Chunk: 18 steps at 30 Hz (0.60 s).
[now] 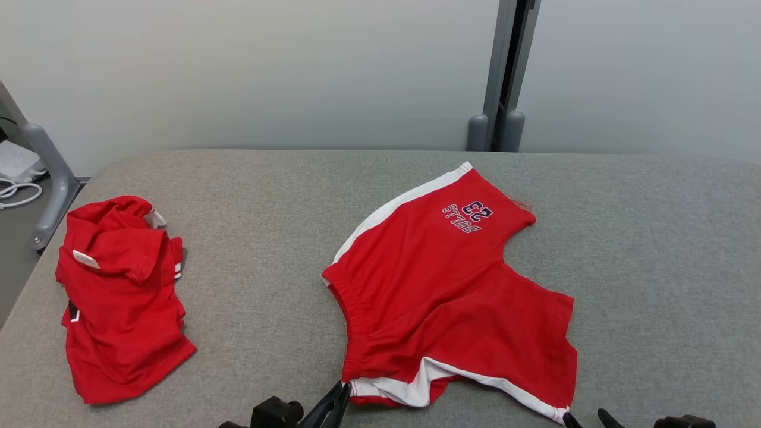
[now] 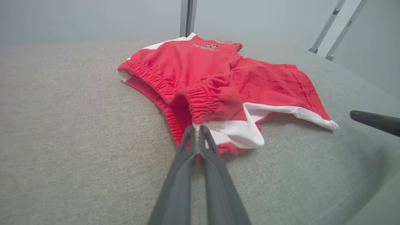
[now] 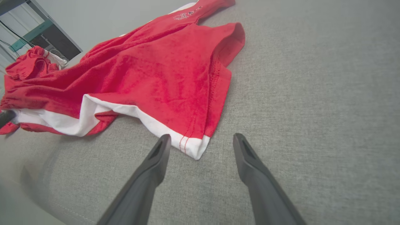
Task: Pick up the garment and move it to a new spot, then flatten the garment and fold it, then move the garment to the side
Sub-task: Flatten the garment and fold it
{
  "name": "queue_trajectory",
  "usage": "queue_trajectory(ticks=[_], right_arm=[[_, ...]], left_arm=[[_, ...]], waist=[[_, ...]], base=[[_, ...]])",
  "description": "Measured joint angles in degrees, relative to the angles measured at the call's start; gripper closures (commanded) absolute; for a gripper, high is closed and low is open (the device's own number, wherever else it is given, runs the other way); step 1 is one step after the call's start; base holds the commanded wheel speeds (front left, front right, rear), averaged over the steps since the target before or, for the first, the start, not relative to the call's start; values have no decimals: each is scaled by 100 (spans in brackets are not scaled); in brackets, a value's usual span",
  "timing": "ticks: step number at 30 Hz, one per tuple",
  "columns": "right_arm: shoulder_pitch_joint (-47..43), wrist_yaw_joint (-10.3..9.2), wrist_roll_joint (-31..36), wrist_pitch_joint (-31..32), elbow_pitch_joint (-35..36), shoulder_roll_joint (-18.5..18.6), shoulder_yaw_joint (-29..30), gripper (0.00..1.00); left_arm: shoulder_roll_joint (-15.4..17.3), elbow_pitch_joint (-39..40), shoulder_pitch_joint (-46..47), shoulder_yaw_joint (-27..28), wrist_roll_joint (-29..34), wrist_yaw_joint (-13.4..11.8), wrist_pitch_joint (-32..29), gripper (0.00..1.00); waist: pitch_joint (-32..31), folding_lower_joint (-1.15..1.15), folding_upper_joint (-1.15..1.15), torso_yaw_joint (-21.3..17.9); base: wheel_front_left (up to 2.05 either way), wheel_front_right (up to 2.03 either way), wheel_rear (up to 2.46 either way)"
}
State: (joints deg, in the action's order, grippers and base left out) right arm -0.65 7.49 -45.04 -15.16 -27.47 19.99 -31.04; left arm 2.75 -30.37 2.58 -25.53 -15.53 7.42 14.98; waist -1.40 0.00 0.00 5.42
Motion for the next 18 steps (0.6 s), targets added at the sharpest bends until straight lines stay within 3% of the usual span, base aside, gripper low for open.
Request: queue_trajectory(ticks=[18], right_arm=[[448,0,-549,-1,-690,-178,-501,0]], left_arm=[[-1,115,28,-159,-20,0,0,100]], waist=[[105,0,0,150]], base=[[0,0,0]])
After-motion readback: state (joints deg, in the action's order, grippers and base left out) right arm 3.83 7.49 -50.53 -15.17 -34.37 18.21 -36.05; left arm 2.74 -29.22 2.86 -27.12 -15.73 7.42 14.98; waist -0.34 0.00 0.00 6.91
